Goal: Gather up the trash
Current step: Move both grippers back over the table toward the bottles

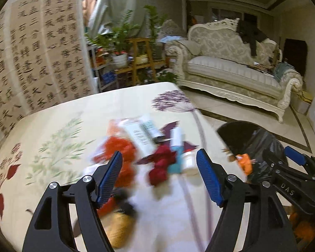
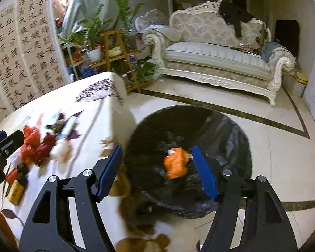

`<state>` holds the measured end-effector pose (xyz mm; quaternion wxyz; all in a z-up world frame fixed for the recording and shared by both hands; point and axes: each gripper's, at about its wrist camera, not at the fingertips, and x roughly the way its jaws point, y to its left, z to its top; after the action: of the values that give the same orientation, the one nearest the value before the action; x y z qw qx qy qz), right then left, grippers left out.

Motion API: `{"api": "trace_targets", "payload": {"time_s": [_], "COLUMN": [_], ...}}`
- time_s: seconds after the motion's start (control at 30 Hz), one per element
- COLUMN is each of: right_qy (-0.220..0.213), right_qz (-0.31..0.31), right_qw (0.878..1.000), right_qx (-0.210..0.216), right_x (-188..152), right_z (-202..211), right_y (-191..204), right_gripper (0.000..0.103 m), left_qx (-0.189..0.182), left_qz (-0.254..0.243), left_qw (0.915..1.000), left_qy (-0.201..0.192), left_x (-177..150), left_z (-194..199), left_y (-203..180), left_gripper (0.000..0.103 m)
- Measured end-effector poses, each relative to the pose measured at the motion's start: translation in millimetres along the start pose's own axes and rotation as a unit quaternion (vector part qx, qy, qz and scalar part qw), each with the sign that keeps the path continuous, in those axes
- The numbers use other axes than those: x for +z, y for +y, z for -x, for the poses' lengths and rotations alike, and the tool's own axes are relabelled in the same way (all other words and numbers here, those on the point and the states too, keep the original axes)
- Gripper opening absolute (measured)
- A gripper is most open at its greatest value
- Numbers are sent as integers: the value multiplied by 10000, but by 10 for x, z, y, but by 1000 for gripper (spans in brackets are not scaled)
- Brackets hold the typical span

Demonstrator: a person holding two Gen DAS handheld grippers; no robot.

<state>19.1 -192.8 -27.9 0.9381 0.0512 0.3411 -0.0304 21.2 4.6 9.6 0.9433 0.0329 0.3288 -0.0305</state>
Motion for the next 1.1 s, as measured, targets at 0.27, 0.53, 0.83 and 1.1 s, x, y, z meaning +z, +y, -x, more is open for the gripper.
{"api": "trace_targets", "payload": {"time_s": [0.27,0.53,0.83,1.1], "right_qy": [57,163,327,640], "right_qz": [405,874,1232,1476], "right_qw": [9983,9928,9846,9789], "right_qx": [408,804,1195,1260], "right_x": [-102,-248,-360,-525], "right_z": [130,234,263,151], "right_y": [592,1205,1785,2074], "right_gripper": [67,67,67,67], "left_qx": [590,1066,1441,1352], "left_qz": [363,700,1099,1244], "left_qw": [9976,9917,9830,9824], "left_qy": [52,157,286,326], "left_x": [-244,-516,-761,-810], "left_z": [173,306,351,309], "left_y": [688,1295,1861,1963], "left_gripper": [71,71,71,71]}}
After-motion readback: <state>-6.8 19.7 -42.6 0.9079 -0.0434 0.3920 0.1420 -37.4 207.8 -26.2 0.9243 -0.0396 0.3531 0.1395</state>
